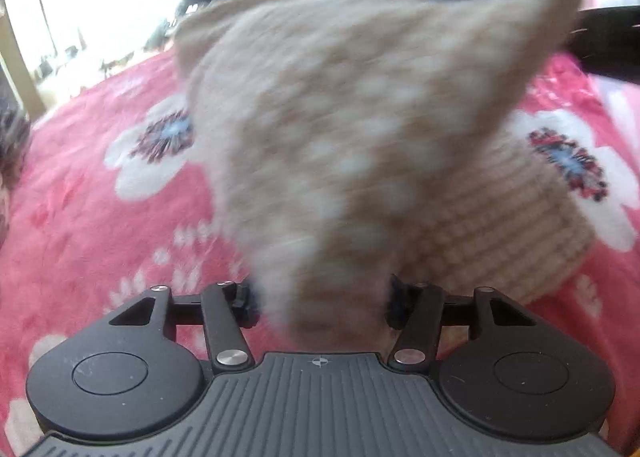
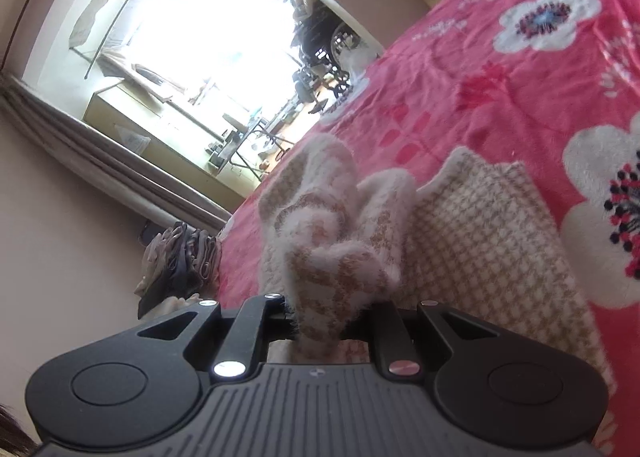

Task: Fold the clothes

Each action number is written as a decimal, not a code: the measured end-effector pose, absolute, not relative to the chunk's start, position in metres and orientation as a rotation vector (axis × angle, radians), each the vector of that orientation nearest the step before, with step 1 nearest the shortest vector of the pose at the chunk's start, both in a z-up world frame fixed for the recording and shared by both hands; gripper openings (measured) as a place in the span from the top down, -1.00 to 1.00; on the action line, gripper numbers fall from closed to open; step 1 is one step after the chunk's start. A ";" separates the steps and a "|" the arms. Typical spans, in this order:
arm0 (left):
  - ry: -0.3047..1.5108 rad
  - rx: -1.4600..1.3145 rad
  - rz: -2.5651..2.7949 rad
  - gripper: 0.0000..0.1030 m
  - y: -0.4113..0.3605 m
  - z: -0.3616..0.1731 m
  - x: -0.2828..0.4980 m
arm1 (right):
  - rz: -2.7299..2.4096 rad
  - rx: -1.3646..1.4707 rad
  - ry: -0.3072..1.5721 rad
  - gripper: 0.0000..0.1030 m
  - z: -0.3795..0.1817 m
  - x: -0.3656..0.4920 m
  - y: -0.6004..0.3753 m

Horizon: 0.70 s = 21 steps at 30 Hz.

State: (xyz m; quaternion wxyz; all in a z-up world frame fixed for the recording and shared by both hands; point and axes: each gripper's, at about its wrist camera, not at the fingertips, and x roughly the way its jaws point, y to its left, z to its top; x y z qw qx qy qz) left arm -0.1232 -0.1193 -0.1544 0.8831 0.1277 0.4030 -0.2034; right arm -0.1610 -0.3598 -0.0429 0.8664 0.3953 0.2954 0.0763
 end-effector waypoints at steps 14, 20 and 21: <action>0.845 0.423 -0.470 -0.08 -0.123 -0.166 -0.141 | -0.096 0.805 0.739 0.80 -0.089 -0.235 -0.396; 0.874 0.381 -0.468 -0.07 -0.117 -0.166 -0.138 | -0.108 0.899 0.740 0.79 -0.114 -0.243 -0.403; 0.880 0.368 -0.467 -0.07 -0.116 -0.165 -0.137 | -0.098 0.905 0.717 0.79 -0.110 -0.244 -0.403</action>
